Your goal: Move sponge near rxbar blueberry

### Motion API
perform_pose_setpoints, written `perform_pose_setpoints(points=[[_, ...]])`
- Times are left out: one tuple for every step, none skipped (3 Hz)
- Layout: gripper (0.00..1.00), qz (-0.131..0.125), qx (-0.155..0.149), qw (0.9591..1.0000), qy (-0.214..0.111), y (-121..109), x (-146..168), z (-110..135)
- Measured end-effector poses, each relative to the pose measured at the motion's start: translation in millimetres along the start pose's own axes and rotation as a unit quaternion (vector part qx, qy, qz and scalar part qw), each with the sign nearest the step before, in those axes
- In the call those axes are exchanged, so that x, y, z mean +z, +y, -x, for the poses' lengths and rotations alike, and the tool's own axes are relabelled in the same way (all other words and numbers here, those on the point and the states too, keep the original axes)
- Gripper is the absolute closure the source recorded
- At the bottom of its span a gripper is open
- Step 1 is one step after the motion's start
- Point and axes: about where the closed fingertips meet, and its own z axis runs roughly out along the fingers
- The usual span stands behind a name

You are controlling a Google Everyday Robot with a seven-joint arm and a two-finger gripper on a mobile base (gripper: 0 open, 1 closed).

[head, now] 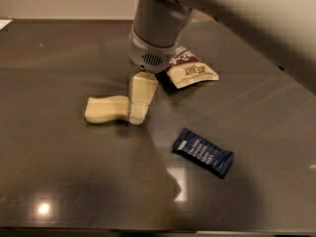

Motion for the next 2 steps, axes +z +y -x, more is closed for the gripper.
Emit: perform_pose_setpoints(points=[[0.0, 0.017, -0.001, 0.9999, 0.003, -3, 29, 18], [0.0, 0.031, 0.003, 0.9995, 0.008, -7, 56, 29]])
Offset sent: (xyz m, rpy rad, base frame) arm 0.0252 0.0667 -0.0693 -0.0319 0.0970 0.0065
